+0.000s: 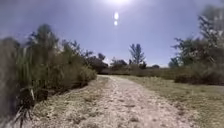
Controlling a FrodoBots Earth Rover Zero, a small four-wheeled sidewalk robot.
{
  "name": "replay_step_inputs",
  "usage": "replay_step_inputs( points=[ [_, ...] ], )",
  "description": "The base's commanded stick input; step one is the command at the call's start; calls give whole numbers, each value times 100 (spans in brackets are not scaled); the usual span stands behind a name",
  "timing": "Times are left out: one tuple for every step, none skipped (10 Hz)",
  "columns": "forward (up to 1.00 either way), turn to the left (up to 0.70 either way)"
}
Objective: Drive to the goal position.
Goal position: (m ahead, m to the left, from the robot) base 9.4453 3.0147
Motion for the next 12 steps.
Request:
replay_step_inputs(
  points=[
    [70, -35],
    [70, -35],
    [70, -21],
    [70, 0],
    [70, 0],
    [70, 0],
    [70, 0],
    [70, 0],
    [70, 0],
    [70, 0],
    [70, 0],
    [70, 0]
  ],
)
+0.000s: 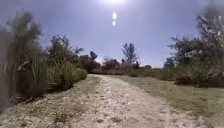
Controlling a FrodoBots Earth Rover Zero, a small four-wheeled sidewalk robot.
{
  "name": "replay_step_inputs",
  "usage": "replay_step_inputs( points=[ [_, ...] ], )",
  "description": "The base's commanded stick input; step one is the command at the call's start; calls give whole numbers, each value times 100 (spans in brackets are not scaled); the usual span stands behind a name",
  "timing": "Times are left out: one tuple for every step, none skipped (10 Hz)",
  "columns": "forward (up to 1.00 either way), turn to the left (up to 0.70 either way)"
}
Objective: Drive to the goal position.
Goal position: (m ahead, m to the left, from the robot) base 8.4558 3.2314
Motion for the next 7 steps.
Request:
replay_step_inputs(
  points=[
    [70, 0],
    [70, 0],
    [70, 0],
    [70, 0],
    [70, 0],
    [70, 0],
    [70, 0]
  ],
)
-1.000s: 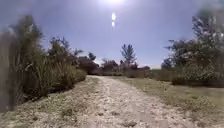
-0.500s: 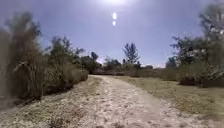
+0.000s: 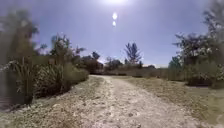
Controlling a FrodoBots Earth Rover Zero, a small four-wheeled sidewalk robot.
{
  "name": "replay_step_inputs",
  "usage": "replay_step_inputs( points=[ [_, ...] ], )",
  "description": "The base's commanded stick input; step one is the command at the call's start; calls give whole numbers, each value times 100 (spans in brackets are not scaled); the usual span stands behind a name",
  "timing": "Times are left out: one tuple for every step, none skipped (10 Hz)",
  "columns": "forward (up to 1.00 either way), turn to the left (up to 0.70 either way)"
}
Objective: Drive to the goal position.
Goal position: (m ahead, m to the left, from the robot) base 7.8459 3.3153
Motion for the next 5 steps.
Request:
replay_step_inputs(
  points=[
    [70, 0],
    [70, -18],
    [70, -33],
    [70, -35],
    [70, -35]
  ],
)
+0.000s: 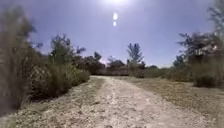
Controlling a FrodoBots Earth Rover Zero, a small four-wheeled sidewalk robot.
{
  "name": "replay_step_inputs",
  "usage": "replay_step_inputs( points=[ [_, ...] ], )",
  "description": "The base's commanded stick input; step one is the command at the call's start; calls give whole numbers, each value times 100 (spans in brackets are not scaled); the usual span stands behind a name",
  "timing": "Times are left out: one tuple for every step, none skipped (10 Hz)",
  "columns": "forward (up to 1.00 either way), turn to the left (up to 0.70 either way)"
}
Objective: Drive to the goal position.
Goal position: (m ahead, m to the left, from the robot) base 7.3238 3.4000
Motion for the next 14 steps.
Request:
replay_step_inputs(
  points=[
    [70, -35],
    [70, -35],
    [70, -35],
    [70, -35],
    [70, -28],
    [70, 0],
    [70, 0],
    [70, 0],
    [70, 0],
    [70, 0],
    [70, 0],
    [70, 0],
    [70, 0],
    [70, 0]
  ],
)
